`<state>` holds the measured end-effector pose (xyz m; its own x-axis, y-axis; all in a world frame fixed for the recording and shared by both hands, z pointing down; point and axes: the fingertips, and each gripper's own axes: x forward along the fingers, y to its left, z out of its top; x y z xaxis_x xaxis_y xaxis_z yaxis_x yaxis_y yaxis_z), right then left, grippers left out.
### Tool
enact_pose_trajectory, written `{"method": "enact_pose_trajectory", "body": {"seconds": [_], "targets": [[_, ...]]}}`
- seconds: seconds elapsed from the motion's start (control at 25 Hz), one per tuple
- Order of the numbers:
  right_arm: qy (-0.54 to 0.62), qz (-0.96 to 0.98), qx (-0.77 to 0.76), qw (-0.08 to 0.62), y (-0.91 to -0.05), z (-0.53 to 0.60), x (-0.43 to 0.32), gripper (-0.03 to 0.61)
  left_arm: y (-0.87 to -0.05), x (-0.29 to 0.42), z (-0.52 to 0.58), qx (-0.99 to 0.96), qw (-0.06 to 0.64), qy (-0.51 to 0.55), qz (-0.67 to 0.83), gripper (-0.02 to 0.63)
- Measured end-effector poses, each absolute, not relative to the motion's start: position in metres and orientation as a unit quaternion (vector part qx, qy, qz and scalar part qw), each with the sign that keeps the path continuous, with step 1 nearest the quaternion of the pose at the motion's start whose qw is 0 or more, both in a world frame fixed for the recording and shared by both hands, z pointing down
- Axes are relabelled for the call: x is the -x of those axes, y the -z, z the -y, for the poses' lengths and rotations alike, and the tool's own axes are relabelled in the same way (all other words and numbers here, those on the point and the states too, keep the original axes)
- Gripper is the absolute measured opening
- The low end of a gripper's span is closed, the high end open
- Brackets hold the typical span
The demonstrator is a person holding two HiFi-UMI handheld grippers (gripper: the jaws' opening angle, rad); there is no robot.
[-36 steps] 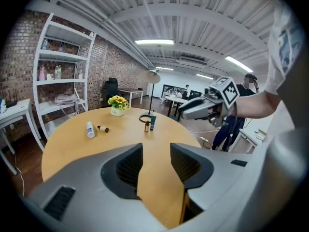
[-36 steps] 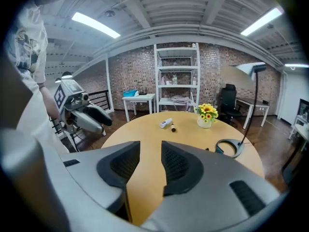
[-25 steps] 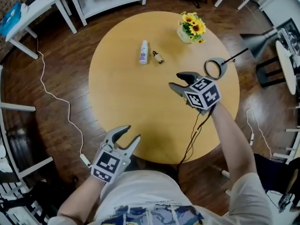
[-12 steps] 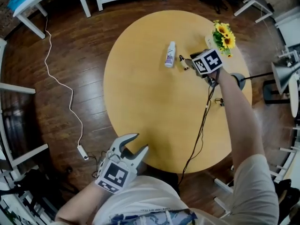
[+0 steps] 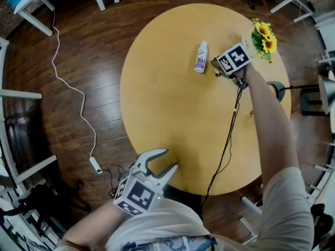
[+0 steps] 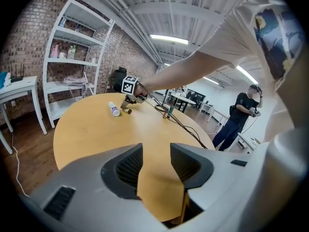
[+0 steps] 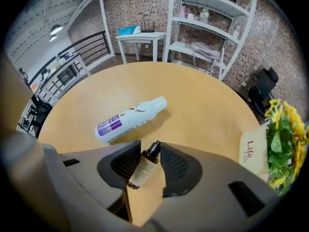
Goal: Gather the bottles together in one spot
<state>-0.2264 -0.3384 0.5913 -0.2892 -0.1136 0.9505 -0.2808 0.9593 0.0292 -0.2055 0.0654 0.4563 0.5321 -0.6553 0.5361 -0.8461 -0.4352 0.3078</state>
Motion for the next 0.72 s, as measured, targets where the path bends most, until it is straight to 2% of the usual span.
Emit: {"method": "enact_pose_trajectory", "body": {"seconds": [0.32,0.48,0.72], "targets": [[-0.098,0.758,-0.101,0.637,-0.610,0.327,0.207,0.149,-0.462,0.202,-0.062,-0.828,0.284,-0.169,0.453,0.164],[-0.095,0.776,-0.099,0.616,-0.601,0.327,0.212,0.138,-0.465,0.203,-0.059,-0.828,0.284,-0.167,0.453,0.164],[-0.103,0.820,-0.137,0.547,-0.566,0.325,0.211,0.103,-0.465,0.198,-0.054,-0.837,0.280,-0.164,0.441,0.164]]}}
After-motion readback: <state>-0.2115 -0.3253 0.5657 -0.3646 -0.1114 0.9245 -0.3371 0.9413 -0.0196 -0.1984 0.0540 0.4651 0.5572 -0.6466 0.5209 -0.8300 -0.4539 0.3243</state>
